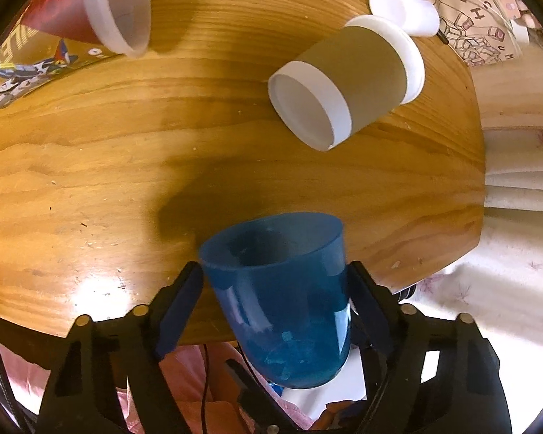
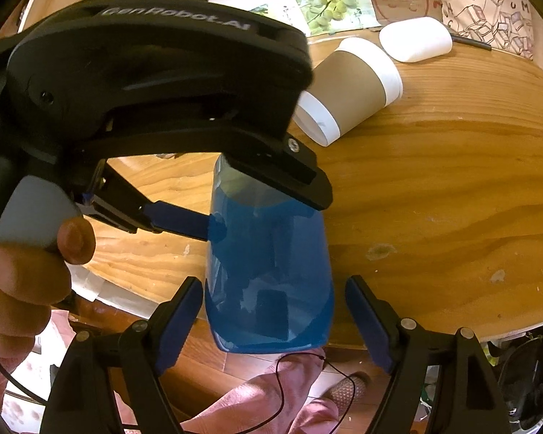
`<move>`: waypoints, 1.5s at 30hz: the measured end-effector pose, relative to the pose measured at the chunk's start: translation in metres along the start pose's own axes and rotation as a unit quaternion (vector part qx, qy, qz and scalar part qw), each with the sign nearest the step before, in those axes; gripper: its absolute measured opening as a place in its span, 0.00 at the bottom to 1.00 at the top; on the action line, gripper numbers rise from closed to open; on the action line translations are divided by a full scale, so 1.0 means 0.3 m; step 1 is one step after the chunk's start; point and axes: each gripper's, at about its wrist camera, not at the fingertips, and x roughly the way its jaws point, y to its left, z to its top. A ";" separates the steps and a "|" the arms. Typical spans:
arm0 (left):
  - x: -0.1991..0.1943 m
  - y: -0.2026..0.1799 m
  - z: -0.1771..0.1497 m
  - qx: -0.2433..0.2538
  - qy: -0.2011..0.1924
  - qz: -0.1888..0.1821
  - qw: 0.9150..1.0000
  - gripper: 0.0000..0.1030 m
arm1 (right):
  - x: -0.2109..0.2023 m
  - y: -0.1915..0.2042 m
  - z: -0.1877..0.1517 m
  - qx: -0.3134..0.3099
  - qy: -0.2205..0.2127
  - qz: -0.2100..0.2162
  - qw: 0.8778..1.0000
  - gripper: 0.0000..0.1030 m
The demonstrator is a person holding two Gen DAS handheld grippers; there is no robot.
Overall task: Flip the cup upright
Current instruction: 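Rotate the held blue cup upright with the right gripper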
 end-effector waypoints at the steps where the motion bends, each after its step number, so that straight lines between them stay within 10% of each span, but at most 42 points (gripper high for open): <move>1: -0.001 -0.003 0.000 0.002 -0.001 0.003 1.000 0.78 | 0.000 0.001 -0.001 0.000 0.000 0.000 1.000 0.79; 25: -0.143 0.023 -0.026 0.038 -0.120 0.036 0.991 0.76 | -0.010 -0.006 -0.029 -0.009 0.002 -0.001 1.000 0.79; 45: -0.182 -0.053 -0.095 0.127 -0.259 0.148 0.946 0.74 | -0.062 -0.060 -0.075 0.019 -0.017 -0.026 0.999 0.79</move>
